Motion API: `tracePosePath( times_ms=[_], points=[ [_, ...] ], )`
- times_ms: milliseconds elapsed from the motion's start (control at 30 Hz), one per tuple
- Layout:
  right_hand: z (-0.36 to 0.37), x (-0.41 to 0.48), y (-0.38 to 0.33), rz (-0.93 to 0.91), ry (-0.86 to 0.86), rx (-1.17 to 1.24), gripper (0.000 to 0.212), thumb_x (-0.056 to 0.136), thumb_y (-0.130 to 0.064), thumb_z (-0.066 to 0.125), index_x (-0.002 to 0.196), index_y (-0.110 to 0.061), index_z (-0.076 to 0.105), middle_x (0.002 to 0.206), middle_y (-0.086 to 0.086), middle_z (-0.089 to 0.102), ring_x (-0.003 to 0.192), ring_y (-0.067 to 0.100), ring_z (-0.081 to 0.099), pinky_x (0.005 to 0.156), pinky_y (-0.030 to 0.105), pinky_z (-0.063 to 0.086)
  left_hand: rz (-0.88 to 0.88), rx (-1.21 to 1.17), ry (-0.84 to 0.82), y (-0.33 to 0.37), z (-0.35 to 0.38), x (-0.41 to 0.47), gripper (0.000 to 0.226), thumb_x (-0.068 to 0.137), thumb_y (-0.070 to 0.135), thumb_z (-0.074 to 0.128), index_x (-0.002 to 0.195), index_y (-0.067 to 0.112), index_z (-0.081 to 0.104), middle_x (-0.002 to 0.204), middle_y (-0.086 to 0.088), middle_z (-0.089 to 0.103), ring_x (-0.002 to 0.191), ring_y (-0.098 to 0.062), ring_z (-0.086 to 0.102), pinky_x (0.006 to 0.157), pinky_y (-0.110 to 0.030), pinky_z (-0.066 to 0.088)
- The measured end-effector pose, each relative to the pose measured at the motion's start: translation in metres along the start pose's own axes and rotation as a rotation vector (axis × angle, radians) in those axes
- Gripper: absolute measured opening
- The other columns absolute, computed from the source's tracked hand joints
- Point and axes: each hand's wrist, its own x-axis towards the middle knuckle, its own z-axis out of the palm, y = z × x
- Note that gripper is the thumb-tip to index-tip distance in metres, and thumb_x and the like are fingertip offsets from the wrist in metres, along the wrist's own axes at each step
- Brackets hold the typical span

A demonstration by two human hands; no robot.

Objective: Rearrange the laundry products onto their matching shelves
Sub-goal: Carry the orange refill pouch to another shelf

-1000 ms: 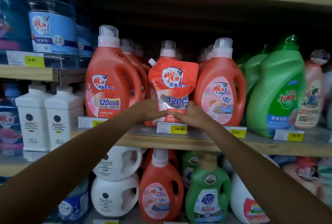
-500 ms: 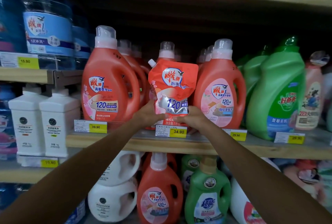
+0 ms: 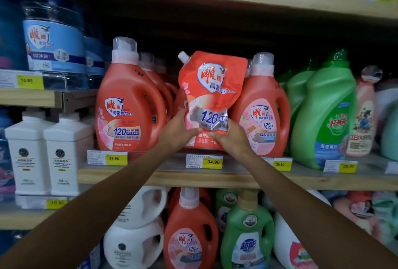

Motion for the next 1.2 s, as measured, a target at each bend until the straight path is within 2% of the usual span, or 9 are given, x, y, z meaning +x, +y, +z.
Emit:
tracePosePath(
  times_ms=[333,533,600,700,800,867,933,1067,1200],
  points=[
    [-0.043,-0.032,-0.007,-0.081,0.057,0.02,0.04,0.073,-0.024,0.079,0.11,-0.021,0.064,0.113,0.0,0.071,0.106,0.021,0.064,0.097,0.042,0.048,0.058,-0.023,0.091,0.046,0.001,-0.043,0.062,0.071,0.046,0.071,0.125,0.03,0.045,0.117,0.004,0.065,0.107,-0.023,0.061,0.095,-0.043,0.048],
    [-0.103,-0.083,0.002,-0.079,-0.064,0.216,0.059,0.073,0.001,0.076,0.126,-0.008,0.052,0.119,0.009,0.066,0.098,0.013,0.06,0.095,0.029,0.048,0.121,0.01,0.044,0.095,0.022,-0.093,0.063,0.074,0.041,0.072,0.129,0.025,0.047,0.119,0.004,0.063,0.108,-0.019,0.059,0.093,-0.034,0.046],
    [-0.132,-0.103,0.008,-0.028,-0.088,0.286,0.066,0.072,0.005,0.077,0.13,-0.006,0.049,0.119,0.009,0.065,0.098,0.013,0.059,0.085,0.02,0.05,0.147,-0.011,0.015,0.116,0.034,-0.111,0.056,0.077,0.032,0.074,0.126,0.019,0.05,0.111,0.004,0.061,0.104,-0.017,0.057,0.086,-0.029,0.043],
    [-0.179,-0.138,0.019,0.048,-0.099,0.341,0.066,0.071,0.005,0.077,0.129,-0.008,0.049,0.111,0.003,0.063,0.097,0.013,0.058,0.067,0.007,0.048,0.177,-0.053,-0.052,0.147,0.055,-0.143,0.061,0.074,0.036,0.074,0.128,0.022,0.049,0.116,0.006,0.063,0.106,-0.017,0.06,0.093,-0.033,0.047],
    [-0.22,-0.172,0.037,0.132,-0.085,0.35,0.057,0.071,0.001,0.079,0.117,-0.017,0.049,0.098,-0.005,0.065,0.082,0.011,0.062,0.065,0.017,0.051,0.191,-0.094,-0.127,0.176,0.082,-0.173,0.062,0.073,0.038,0.074,0.126,0.021,0.048,0.113,0.008,0.062,0.106,-0.018,0.061,0.094,-0.037,0.049],
    [-0.244,-0.193,0.054,0.181,-0.072,0.362,0.063,0.068,-0.003,0.083,0.118,-0.016,0.048,0.108,0.0,0.067,0.082,0.012,0.064,0.067,0.03,0.056,0.177,-0.164,-0.169,0.195,0.101,-0.193,0.066,0.066,0.043,0.072,0.125,0.024,0.049,0.115,0.008,0.064,0.106,-0.015,0.062,0.096,-0.039,0.049],
    [-0.269,-0.215,0.069,0.214,-0.044,0.381,0.063,0.067,-0.003,0.083,0.118,-0.017,0.049,0.108,0.001,0.068,0.082,0.012,0.065,0.06,0.027,0.057,0.144,-0.271,-0.204,0.211,0.123,-0.211,0.072,0.063,0.04,0.076,0.127,0.023,0.048,0.117,0.006,0.063,0.107,-0.014,0.062,0.096,-0.038,0.05],
    [-0.318,-0.256,0.094,0.273,0.002,0.359,0.054,0.069,0.001,0.08,0.114,-0.02,0.056,0.097,-0.003,0.067,0.076,0.01,0.063,0.052,0.018,0.052,0.05,-0.471,-0.33,0.245,0.169,-0.243,0.065,0.074,0.005,0.077,0.13,0.013,0.044,0.119,-0.003,0.061,0.098,-0.013,0.062,0.082,-0.023,0.054],
    [-0.365,-0.28,0.128,0.314,0.037,0.343,0.058,0.071,0.001,0.078,0.121,-0.019,0.054,0.095,-0.007,0.067,0.076,0.005,0.061,0.047,0.012,0.049,0.071,-0.511,-0.443,0.281,0.217,-0.262,0.057,0.079,0.0,0.071,0.126,0.015,0.042,0.107,0.006,0.059,0.085,-0.002,0.06,0.063,-0.005,0.051]
  ],
)
